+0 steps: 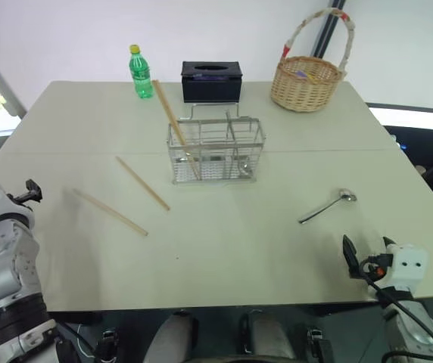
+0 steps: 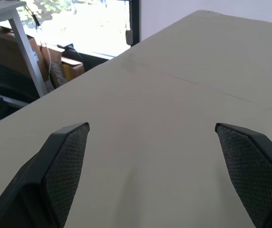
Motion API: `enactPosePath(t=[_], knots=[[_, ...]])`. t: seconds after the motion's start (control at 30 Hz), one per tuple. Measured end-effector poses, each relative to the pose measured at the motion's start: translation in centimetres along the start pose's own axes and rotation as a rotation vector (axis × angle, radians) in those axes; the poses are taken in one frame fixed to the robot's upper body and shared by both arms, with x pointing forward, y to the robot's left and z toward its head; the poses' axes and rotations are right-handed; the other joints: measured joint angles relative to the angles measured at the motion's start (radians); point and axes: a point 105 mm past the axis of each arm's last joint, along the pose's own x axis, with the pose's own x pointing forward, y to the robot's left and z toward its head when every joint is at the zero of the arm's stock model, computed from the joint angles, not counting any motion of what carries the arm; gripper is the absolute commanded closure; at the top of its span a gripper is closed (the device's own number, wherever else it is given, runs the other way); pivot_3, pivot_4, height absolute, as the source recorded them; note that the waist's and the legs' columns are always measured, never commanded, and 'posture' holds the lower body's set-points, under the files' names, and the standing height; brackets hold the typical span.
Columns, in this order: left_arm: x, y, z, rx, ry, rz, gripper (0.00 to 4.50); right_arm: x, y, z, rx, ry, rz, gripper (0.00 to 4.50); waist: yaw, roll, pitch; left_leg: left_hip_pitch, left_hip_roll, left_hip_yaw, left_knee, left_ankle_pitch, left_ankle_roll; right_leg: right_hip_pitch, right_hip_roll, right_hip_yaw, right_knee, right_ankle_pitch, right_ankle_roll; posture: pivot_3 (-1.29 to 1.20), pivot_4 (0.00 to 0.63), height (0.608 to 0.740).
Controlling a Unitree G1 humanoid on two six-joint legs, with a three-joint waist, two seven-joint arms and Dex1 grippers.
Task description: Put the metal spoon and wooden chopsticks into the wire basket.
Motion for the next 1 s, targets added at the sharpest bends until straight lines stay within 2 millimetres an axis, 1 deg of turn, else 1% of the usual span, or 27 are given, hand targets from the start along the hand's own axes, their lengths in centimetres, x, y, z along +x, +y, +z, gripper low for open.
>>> enactPosePath(t=[0.17,0.4,0.57,0.73,0.83,0.9,0.93,1.0], knots=[[0.2,-0.7,0.6,-0.008,-0.016,-0.023,0.00,-0.2,0.3,0.0,0.012,0.000,-0.009,0.03,0.000,0.000,0.000,0.000,0.000,0.000,0.000,0.000,0.000,0.000,0.000,0.000,0.000,0.000,0.000,0.00,0.150,0.661],[0.2,-0.8,0.7,-0.010,-0.018,-0.025,0.00,0.2,0.7,0.2,0.020,-0.005,-0.003,0.03,0.000,0.000,0.000,0.000,0.000,0.000,0.000,0.000,0.000,0.000,0.000,0.000,0.000,0.000,0.000,0.00,0.150,0.661],[0.2,-0.8,0.6,-0.010,-0.018,-0.025,0.00,0.9,0.8,0.8,0.017,-0.018,0.005,0.03,-0.001,0.000,0.000,0.000,0.000,0.000,0.000,0.001,0.002,0.000,0.000,0.000,0.000,0.000,0.000,0.00,0.150,0.661],[0.2,-0.7,0.6,-0.007,-0.017,-0.027,0.00,1.6,0.6,1.8,-0.024,-0.033,0.034,0.03,-0.001,0.000,0.000,0.000,0.000,0.000,0.000,0.001,0.002,0.000,0.000,0.000,0.000,0.000,0.000,0.00,0.150,0.661],[0.1,-0.7,0.6,0.007,-0.019,-0.047,0.00,2.3,0.3,2.9,-0.073,-0.051,0.066,0.03,-0.002,0.000,0.000,0.000,0.000,0.000,0.000,0.002,0.003,0.001,0.000,0.000,0.000,0.000,0.000,0.00,0.150,0.661],[-0.1,-1.1,1.4,0.008,-0.040,-0.094,0.00,3.0,-0.1,4.2,-0.130,-0.077,0.097,0.03,-0.002,0.000,0.000,0.000,0.000,0.000,0.001,0.002,0.003,0.001,0.000,0.000,0.000,0.000,0.000,0.00,0.150,0.661],[-0.2,-1.5,1.9,0.003,-0.052,-0.125,0.00,3.3,-0.3,4.9,-0.157,-0.090,0.112,0.03,-0.002,0.000,0.000,0.000,0.000,0.001,0.001,0.002,0.003,0.001,0.000,0.000,0.000,0.000,0.000,0.00,0.150,0.661],[-0.3,-3.2,3.5,-0.008,-0.068,-0.251,0.00,4.4,-0.7,7.4,-0.244,-0.141,0.162,0.03,-0.002,-0.001,0.000,0.000,0.000,0.001,0.001,0.002,0.003,0.001,0.000,0.000,0.000,0.000,0.000,0.00,0.150,0.661]])
